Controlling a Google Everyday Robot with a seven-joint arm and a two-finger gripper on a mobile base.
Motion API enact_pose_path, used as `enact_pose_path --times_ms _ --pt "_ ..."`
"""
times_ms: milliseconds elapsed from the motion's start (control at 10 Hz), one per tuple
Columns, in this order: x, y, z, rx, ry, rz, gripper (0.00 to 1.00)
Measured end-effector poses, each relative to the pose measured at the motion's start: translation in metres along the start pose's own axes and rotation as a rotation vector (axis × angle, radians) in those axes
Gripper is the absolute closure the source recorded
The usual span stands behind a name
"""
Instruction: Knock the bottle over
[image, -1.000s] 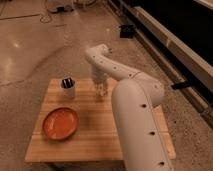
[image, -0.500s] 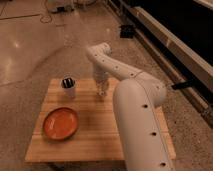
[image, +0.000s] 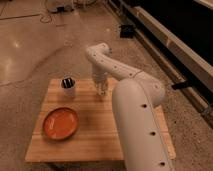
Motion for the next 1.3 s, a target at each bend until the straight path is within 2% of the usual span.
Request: enact_pose_path --times_ms 200,700,1000,1300 --pt "0.003 -0.015 -0.001 0.001 -0.004 -0.026 0.55" --pt "0.002 -0.014 -0.001 0.006 -0.011 -0.027 0.55" --pt "-0.002 -0.005 -0.001 0.007 -0.009 -0.036 0.55" --pt "0.0 -0.016 0.0 0.008 -0.013 -0.034 0.55"
